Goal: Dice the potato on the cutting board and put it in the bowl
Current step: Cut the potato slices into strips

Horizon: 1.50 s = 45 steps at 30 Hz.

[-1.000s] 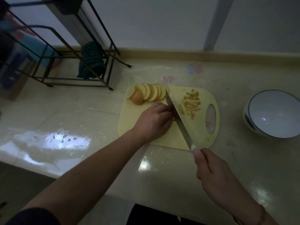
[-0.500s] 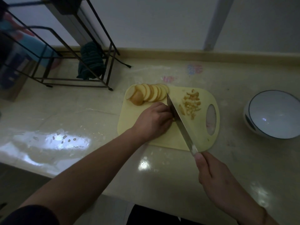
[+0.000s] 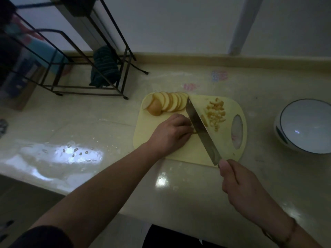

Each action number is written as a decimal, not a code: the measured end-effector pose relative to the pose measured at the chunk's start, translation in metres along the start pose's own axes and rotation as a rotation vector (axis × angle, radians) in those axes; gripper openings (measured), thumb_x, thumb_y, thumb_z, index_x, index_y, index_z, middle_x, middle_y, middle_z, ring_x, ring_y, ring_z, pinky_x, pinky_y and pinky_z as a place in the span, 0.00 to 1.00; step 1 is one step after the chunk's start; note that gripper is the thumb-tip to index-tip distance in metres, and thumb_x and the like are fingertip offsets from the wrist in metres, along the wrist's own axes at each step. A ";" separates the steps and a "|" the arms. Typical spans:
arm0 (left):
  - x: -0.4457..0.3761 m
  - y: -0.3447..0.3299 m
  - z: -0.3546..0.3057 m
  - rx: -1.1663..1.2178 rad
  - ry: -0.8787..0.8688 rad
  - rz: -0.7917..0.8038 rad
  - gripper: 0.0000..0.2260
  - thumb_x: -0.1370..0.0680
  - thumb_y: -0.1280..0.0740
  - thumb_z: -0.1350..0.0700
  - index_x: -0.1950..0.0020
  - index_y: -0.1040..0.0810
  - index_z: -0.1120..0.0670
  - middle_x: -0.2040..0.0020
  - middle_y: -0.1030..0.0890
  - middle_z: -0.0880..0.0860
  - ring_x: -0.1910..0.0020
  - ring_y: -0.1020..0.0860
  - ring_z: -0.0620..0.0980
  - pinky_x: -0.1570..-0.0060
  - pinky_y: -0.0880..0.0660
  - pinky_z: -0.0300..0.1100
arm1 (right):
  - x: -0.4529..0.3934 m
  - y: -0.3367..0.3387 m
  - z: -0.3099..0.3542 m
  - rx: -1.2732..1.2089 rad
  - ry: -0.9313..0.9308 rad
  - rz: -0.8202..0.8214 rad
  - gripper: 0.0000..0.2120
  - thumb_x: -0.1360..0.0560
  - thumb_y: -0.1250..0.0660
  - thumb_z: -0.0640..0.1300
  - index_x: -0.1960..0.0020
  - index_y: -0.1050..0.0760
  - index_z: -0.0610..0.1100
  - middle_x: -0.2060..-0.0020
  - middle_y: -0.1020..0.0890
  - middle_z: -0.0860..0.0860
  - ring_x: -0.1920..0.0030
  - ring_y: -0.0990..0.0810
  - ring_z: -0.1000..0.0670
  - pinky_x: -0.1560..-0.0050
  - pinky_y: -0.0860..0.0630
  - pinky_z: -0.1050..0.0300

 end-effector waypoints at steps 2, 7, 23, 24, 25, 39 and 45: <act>0.000 0.000 -0.001 0.005 -0.003 -0.001 0.04 0.24 0.28 0.62 0.53 0.14 0.61 0.53 0.18 0.58 0.53 0.20 0.58 0.54 0.23 0.49 | 0.001 -0.001 0.002 -0.007 -0.002 -0.005 0.26 0.25 0.52 0.63 0.62 0.29 0.42 0.73 0.26 0.48 0.71 0.26 0.54 0.66 0.30 0.53; 0.001 0.000 0.000 -0.005 0.005 0.004 0.04 0.23 0.27 0.61 0.53 0.14 0.61 0.54 0.18 0.57 0.54 0.20 0.58 0.55 0.23 0.49 | 0.005 0.002 0.005 0.004 0.022 -0.045 0.25 0.25 0.51 0.63 0.63 0.30 0.44 0.73 0.25 0.47 0.70 0.25 0.53 0.65 0.30 0.52; 0.000 -0.001 -0.001 0.029 0.024 0.005 0.04 0.24 0.28 0.62 0.53 0.15 0.61 0.54 0.18 0.58 0.54 0.20 0.57 0.52 0.25 0.46 | -0.008 -0.010 0.006 0.035 0.009 -0.006 0.22 0.21 0.51 0.59 0.61 0.32 0.45 0.71 0.25 0.49 0.70 0.26 0.54 0.66 0.30 0.58; 0.000 -0.001 -0.002 0.023 0.030 0.002 0.03 0.24 0.28 0.62 0.53 0.15 0.61 0.54 0.18 0.57 0.54 0.20 0.57 0.52 0.25 0.45 | -0.009 -0.011 0.007 0.040 0.013 -0.007 0.21 0.21 0.51 0.59 0.62 0.32 0.45 0.71 0.25 0.49 0.70 0.26 0.54 0.66 0.31 0.59; -0.001 0.000 -0.002 0.020 0.038 -0.002 0.03 0.25 0.27 0.63 0.54 0.15 0.61 0.54 0.18 0.57 0.55 0.20 0.57 0.53 0.24 0.45 | -0.010 -0.011 0.007 0.041 0.018 -0.016 0.21 0.21 0.51 0.58 0.62 0.32 0.45 0.71 0.25 0.49 0.70 0.26 0.54 0.67 0.32 0.60; -0.001 -0.003 -0.003 0.008 0.074 -0.015 0.03 0.25 0.27 0.62 0.54 0.15 0.61 0.54 0.18 0.58 0.55 0.21 0.58 0.54 0.24 0.46 | 0.003 -0.001 0.008 -0.008 0.056 -0.053 0.23 0.24 0.50 0.62 0.65 0.32 0.44 0.74 0.26 0.47 0.70 0.25 0.53 0.66 0.30 0.54; 0.000 -0.006 -0.001 -0.011 0.108 -0.002 0.05 0.24 0.29 0.60 0.53 0.15 0.61 0.53 0.18 0.58 0.55 0.20 0.59 0.54 0.23 0.47 | 0.007 -0.003 0.009 0.048 0.071 -0.045 0.21 0.23 0.49 0.60 0.64 0.33 0.47 0.74 0.25 0.47 0.68 0.24 0.53 0.63 0.30 0.55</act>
Point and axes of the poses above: each hand's wrist, its own x-axis away from the middle knuckle, its own y-axis out of the back of the hand, z = x × y, the point moved 9 cm from there along -x, towards the middle knuckle
